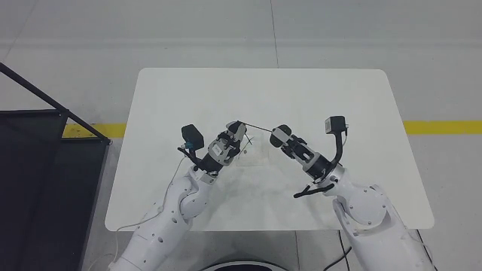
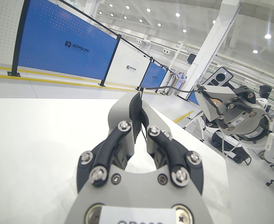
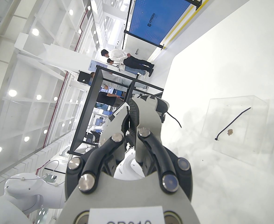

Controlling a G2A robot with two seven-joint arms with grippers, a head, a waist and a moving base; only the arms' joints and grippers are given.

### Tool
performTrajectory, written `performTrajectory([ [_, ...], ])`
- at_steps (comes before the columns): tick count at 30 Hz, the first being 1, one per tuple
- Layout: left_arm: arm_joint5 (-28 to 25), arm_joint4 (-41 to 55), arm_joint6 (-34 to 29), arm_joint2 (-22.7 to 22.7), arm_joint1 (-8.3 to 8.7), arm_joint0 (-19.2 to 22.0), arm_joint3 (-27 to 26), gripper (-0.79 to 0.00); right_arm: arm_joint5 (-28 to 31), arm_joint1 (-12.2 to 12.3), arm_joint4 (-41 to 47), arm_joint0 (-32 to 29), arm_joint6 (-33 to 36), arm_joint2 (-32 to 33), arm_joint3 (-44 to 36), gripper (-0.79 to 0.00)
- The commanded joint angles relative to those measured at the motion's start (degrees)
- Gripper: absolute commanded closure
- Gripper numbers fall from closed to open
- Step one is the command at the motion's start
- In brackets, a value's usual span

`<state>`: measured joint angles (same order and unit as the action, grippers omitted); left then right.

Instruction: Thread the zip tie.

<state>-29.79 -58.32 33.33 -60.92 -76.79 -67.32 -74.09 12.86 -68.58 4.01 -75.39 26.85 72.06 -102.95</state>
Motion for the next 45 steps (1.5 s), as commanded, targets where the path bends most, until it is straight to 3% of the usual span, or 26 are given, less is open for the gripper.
performTrajectory([
  [1,0.0,0.0,0.0,0.0,0.0,0.0,0.0,0.0,0.1,0.0,0.1,0.0,0.1,0.0,0.0,0.0],
  [29,0.0,0.0,0.0,0.0,0.0,0.0,0.0,0.0,-1.1,-0.2,0.3,0.7,0.1,-0.3,0.3,0.0],
  [45,0.0,0.0,0.0,0.0,0.0,0.0,0.0,0.0,-5.2,-0.3,-2.7,2.1,1.3,-1.5,0.2,0.0],
])
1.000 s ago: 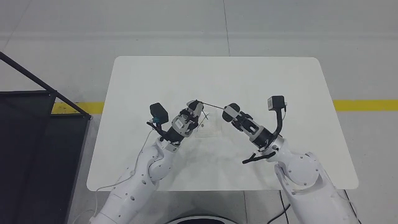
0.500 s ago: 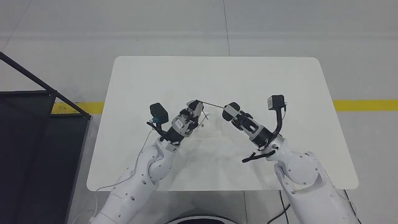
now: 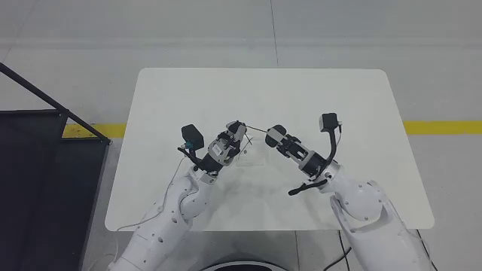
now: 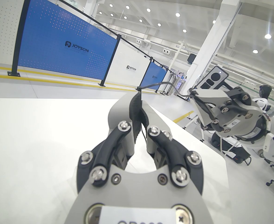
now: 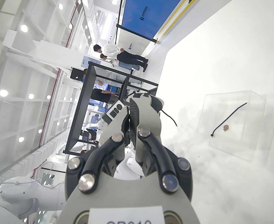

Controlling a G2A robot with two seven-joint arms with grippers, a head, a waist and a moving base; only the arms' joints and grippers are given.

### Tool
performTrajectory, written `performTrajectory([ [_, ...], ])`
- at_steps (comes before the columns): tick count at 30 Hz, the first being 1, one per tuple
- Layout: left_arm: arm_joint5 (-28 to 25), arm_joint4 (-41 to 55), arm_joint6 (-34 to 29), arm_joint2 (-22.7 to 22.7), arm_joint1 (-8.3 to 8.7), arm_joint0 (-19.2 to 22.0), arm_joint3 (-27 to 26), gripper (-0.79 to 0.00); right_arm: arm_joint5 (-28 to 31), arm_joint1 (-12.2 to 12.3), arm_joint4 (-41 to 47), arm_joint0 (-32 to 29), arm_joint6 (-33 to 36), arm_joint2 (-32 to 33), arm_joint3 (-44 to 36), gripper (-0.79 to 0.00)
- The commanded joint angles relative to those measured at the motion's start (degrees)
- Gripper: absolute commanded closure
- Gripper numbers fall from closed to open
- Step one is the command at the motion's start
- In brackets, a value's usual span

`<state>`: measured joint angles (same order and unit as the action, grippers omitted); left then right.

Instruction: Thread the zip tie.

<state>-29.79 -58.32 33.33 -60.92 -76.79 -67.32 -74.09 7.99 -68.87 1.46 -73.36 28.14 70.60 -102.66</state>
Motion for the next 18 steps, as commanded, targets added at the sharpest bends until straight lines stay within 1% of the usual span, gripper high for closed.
performTrajectory([
  [1,0.0,0.0,0.0,0.0,0.0,0.0,0.0,0.0,-0.6,0.0,-0.4,0.1,0.1,-0.1,-0.1,0.0],
  [10,0.0,0.0,0.0,0.0,0.0,0.0,0.0,0.0,-3.5,0.1,-1.3,0.1,1.1,0.1,-0.7,0.0],
  [18,0.0,0.0,0.0,0.0,0.0,0.0,0.0,0.0,-7.2,0.1,-0.7,1.0,1.7,0.1,-0.4,0.0],
])
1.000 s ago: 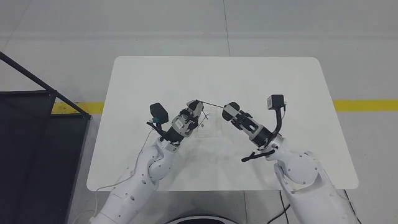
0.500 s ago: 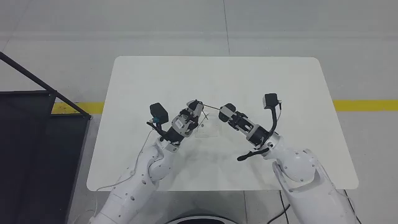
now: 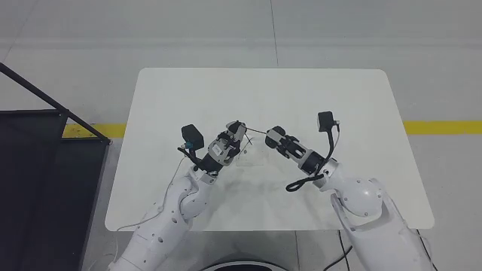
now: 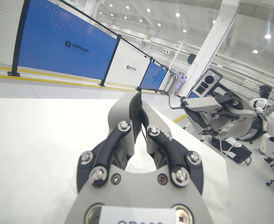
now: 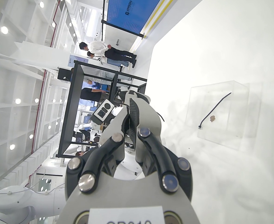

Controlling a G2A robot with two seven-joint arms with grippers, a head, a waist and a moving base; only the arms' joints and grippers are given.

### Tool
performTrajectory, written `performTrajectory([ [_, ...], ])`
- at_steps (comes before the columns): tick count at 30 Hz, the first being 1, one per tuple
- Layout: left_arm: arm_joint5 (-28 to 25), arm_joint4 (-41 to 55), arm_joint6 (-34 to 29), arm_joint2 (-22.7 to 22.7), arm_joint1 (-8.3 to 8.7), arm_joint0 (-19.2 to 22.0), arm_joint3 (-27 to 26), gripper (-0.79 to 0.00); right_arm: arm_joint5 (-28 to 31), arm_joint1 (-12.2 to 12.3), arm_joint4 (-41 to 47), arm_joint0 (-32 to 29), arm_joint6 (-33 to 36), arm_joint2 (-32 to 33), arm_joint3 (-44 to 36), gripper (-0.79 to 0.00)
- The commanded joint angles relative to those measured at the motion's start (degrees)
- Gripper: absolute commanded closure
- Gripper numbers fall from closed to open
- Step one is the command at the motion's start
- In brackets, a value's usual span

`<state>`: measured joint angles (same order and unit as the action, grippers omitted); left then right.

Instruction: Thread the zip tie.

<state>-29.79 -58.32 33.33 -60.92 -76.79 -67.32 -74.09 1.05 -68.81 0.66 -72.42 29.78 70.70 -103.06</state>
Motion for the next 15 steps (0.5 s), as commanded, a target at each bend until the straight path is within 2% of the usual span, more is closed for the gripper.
performTrajectory([
  [1,0.0,0.0,0.0,0.0,0.0,0.0,0.0,0.0,-0.6,0.0,0.1,0.2,0.2,0.0,0.1,0.0],
  [15,0.0,0.0,0.0,0.0,0.0,0.0,0.0,0.0,-4.8,-0.1,-0.4,1.5,1.0,-0.6,0.3,0.0],
])
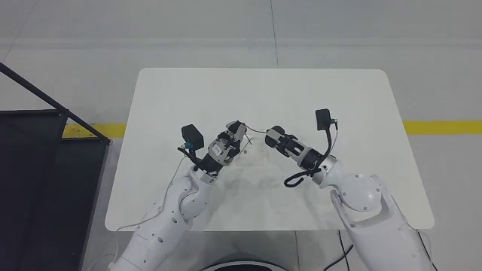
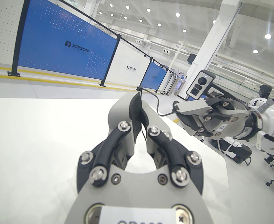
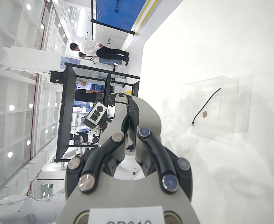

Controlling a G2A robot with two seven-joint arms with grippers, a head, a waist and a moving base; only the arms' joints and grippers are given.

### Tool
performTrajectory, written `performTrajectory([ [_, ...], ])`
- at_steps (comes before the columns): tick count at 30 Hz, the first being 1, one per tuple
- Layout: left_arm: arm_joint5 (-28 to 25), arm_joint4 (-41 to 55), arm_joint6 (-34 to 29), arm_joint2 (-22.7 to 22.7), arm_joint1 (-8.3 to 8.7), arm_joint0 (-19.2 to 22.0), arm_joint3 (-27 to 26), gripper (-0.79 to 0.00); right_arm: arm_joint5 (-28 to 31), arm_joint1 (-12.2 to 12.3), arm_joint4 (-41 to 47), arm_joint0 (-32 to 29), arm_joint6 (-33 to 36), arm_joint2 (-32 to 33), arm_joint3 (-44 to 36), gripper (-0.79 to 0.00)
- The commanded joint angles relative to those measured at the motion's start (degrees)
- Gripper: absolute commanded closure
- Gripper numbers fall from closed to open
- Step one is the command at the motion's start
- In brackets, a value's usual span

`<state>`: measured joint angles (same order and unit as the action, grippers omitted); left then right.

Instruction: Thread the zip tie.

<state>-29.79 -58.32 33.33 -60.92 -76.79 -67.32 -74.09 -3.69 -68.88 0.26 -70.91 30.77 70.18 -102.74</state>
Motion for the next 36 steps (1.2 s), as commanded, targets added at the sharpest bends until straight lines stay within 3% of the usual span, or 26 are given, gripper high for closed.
performTrajectory([
  [1,0.0,0.0,0.0,0.0,0.0,0.0,0.0,0.0,-0.1,0.0,-0.1,0.0,0.1,-0.1,-0.1,0.0],
  [22,1.0,0.4,-2.9,-0.7,0.05,-1.2,-2.3,0.0,2.3,0.0,0.5,-0.5,0.2,0.1,-0.1,0.0],
  [36,4.5,-4.1,-1.2,-0.5,-0.32,-1.4,-2.5,0.0,4.5,0.0,1.5,-1.2,-0.3,0.6,-0.2,0.0],
])
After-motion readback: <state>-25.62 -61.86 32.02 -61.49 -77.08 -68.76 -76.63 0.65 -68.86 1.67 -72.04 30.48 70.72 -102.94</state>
